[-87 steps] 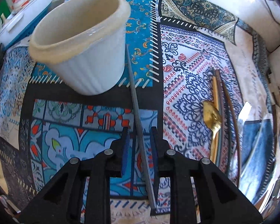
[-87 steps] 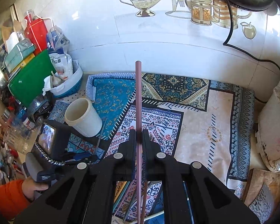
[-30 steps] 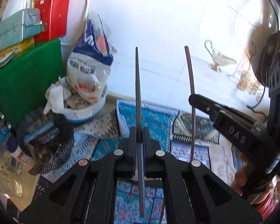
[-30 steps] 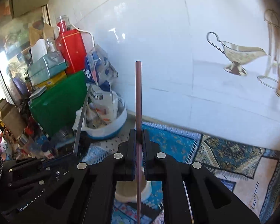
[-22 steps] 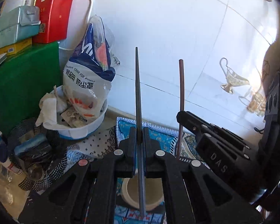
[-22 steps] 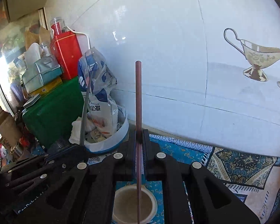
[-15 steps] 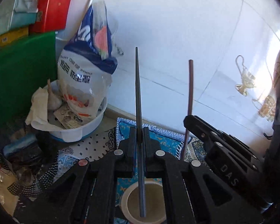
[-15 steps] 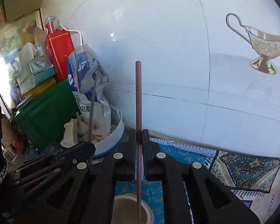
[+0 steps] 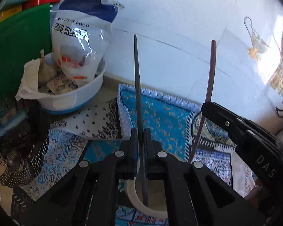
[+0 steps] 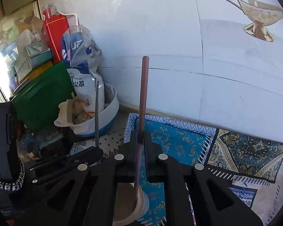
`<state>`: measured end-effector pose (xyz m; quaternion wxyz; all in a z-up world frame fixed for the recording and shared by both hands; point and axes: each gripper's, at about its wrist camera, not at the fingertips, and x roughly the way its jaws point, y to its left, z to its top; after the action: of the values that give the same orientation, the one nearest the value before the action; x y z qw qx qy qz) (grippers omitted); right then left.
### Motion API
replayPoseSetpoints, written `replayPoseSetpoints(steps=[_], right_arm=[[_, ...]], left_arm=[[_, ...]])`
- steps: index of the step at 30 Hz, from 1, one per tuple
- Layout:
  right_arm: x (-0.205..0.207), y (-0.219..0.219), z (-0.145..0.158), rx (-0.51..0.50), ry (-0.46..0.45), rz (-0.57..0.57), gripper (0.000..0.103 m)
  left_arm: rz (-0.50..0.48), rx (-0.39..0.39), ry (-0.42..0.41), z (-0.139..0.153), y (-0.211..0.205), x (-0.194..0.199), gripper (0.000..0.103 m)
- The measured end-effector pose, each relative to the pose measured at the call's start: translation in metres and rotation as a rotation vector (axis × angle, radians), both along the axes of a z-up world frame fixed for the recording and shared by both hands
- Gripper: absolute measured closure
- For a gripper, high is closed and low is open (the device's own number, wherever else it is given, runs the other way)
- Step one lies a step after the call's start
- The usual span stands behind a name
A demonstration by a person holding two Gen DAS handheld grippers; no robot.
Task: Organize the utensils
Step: 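Lower the rod and chopstick into the white cup and open both tools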
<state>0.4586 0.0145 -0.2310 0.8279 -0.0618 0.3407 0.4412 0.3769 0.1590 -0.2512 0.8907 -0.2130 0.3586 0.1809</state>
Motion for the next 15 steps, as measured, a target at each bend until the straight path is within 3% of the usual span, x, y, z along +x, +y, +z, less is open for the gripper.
replayPoseSetpoints(steps=[10,15], right_arm=[[-0.029,-0.009,0.010,-0.110,-0.004,0.021,0.097],[-0.041,-0.018,0.024,-0.112,0.016,0.004,0.097]], left_arm=[[-0.093,-0.015,0.070,0.009,-0.015,-0.018,0.100],[-0.131,0.023,0.074,0.031,-0.025,-0.037,0.100]])
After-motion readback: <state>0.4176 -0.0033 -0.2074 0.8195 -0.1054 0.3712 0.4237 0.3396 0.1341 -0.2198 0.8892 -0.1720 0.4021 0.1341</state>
